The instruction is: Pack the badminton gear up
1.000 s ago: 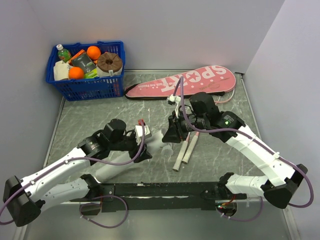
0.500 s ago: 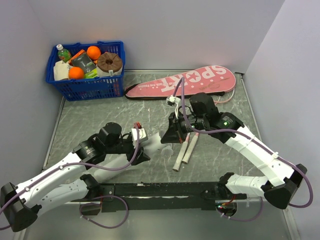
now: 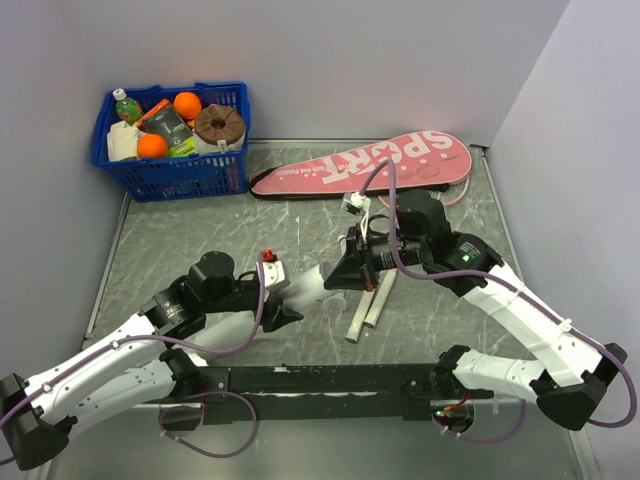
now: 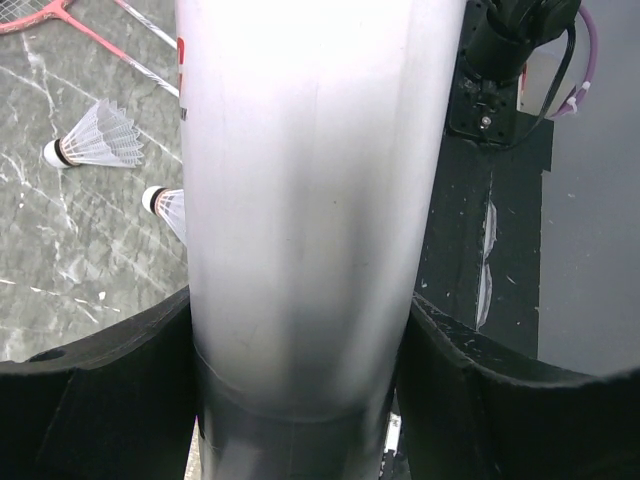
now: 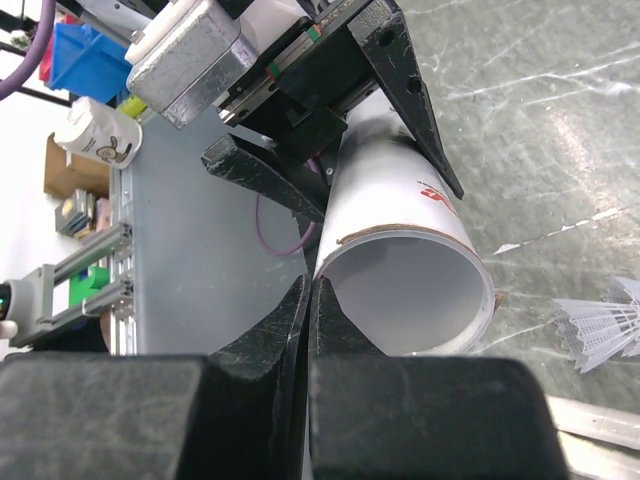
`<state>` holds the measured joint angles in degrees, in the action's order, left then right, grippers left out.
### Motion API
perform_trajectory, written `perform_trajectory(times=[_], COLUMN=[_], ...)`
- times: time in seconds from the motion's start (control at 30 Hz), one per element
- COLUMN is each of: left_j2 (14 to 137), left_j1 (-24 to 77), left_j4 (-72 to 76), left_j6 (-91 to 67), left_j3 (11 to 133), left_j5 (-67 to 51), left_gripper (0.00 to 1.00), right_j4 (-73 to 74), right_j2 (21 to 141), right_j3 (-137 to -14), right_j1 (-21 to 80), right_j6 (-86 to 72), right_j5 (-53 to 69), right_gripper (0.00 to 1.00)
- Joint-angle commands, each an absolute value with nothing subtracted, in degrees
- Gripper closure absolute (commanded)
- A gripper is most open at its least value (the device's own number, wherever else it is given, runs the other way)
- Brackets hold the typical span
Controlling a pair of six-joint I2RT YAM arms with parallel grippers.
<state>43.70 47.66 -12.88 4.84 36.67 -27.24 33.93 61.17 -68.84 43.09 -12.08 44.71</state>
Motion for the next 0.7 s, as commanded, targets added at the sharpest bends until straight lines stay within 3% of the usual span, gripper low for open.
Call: perform_trajectory(times=[0.0, 0.3, 0.47, 0.67], left_j2=[42.7, 42.0, 42.1, 40.4], left_j1=[47.5, 48.8, 49.3, 49.6], left_j4=[-10.4, -10.1, -10.0, -9.5], left_j6=[2.9, 2.7, 2.5, 1.9], left_j3=[36.4, 36.1, 36.1, 36.1], left_j5=[-25.7, -25.0, -25.1, -23.7], left_gripper=[0.99, 0.99, 0.99, 0.99], right_j4=[35.7, 36.3, 43.7, 47.5], right_j2=[57.7, 54.8, 56.7, 64.2], right_j3=[-69.3, -68.0, -71.4, -67.3], right_j1=[42.6, 40.9, 37.5, 19.3], right_j6=[-10.8, -11.2, -10.5, -17.8], right_j5=[47.5, 44.1, 25.1, 8.9], right_gripper=[1.0, 1.0, 1.0, 1.0])
